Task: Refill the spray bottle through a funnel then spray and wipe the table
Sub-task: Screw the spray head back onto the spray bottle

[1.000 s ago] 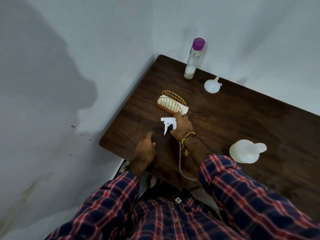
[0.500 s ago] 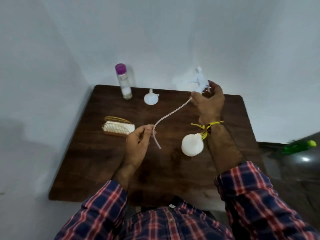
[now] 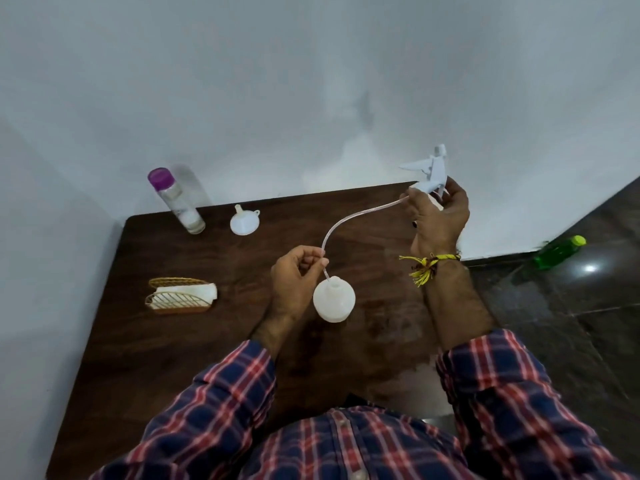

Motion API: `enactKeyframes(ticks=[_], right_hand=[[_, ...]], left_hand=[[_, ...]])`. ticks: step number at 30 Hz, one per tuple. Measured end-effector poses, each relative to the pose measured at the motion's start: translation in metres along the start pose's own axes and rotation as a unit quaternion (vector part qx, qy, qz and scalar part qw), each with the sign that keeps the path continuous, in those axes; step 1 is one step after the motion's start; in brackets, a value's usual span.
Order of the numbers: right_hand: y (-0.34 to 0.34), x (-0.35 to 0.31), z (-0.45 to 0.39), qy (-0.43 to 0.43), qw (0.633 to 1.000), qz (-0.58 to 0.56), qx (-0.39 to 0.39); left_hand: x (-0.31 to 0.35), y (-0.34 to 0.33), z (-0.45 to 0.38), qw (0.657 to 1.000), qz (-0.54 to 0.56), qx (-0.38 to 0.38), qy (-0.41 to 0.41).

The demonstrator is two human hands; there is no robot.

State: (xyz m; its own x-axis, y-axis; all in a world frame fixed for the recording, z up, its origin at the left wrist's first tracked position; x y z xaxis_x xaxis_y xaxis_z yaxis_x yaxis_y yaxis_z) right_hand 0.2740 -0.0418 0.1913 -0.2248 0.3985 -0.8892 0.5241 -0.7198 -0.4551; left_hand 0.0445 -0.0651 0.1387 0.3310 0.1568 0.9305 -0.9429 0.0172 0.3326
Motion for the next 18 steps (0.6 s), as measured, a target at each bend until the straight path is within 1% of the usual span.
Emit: enactKeyframes(ticks=[7, 11, 13, 15, 18], right_hand=[[0.020, 0.014, -0.004, -0.004, 1.000, -0.021, -0.019], [0.031, 0.019, -0.001, 0.008, 0.999, 0.007, -0.034], [0.035, 0.020, 0.002, 0.034, 0.996, 0.045, -0.062], [0.036, 0.018, 0.008, 0.065, 0.989, 0.095, -0.095], [0.034, 0.017, 0.017, 0.099, 0.975, 0.129, -0.154]], left_hand=[[-0.022, -0.020, -0.006, 0.999, -0.040, -0.009, 0.009], [-0.038, -0.027, -0.006, 0.996, -0.080, -0.028, 0.007], [-0.046, -0.030, -0.006, 0.996, -0.085, -0.038, 0.012], [-0.053, -0.030, -0.006, 0.996, -0.067, -0.047, 0.023], [-0.059, -0.029, -0.009, 0.993, -0.069, -0.092, 0.035]])
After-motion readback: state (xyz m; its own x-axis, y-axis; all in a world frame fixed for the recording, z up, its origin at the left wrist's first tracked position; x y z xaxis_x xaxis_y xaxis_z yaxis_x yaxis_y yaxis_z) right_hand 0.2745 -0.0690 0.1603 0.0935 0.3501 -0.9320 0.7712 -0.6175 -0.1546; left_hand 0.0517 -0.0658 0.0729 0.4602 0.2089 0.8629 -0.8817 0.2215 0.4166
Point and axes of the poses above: each hand's wrist, its own z-axis away from the middle knuckle, its own y-axis out of the back of the hand, x = y × z, the point moved 2 cm from there along -z, towards the middle knuckle, and after that the axes turned 10 degrees about y, right-handed, at the moved point
